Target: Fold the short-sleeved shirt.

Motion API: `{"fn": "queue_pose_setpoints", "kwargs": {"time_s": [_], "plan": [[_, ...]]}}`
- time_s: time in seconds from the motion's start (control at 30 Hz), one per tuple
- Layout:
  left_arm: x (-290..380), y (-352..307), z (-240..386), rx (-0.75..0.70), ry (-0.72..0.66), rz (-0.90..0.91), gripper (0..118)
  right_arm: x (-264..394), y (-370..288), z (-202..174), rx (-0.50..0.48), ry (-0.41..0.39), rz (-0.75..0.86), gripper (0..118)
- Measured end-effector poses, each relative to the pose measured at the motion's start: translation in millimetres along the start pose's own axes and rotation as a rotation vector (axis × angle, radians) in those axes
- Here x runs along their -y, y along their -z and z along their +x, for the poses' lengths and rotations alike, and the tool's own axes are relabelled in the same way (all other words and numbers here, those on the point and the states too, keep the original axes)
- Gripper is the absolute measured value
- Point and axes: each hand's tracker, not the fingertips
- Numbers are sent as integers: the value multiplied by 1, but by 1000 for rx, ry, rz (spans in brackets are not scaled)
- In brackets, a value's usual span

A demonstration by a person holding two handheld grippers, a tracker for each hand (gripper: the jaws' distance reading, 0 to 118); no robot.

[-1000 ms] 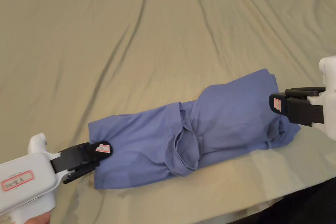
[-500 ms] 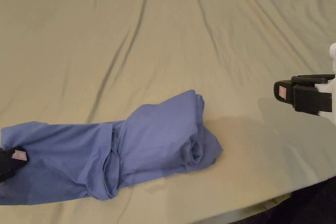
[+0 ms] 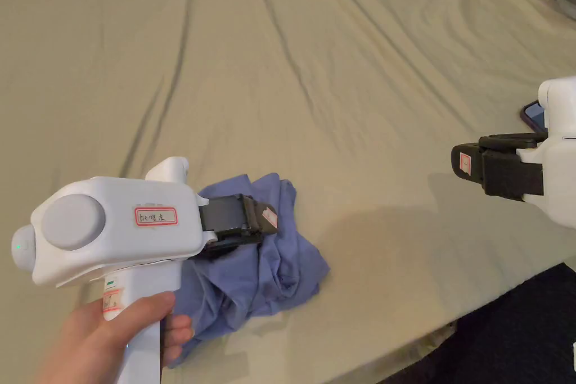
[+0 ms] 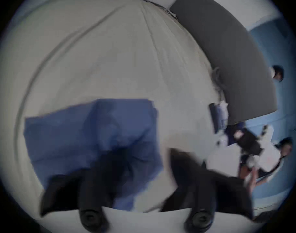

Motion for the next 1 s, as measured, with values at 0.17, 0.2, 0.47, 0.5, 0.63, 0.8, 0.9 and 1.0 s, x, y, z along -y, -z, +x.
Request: {"fn": "queue_pose_setpoints", "kwargs": {"time_s": [0.17,0.2,0.47,0.5,0.63,0.8,0.9,1.0], "plan": [[29,-90,-7,-193,61,230,83,-6,11,-5,-6,-12,-23,2],[32,-98,-10,-287,66,260,83,-7,14,-7,-10,-20,-26,2],[35,-6,-4,-318,155,129,1,-18,27,-29,-23,-89,-58,2],[36,12,9,-281,186,114,1,-18,27,-30,-19,-94,-62,2],[34,82,48,-257,300,1,1,-18,25,-32,-7,-101,-73,2],[23,124,56,-120,225,-75,1,-19,21,-38,6,-125,-84,2],[26,80,66,-41,272,7,1,-24,16,-47,3,-145,-76,2],[37,1,59,-51,280,148,1,-31,18,-64,-10,-185,-84,2]]}}
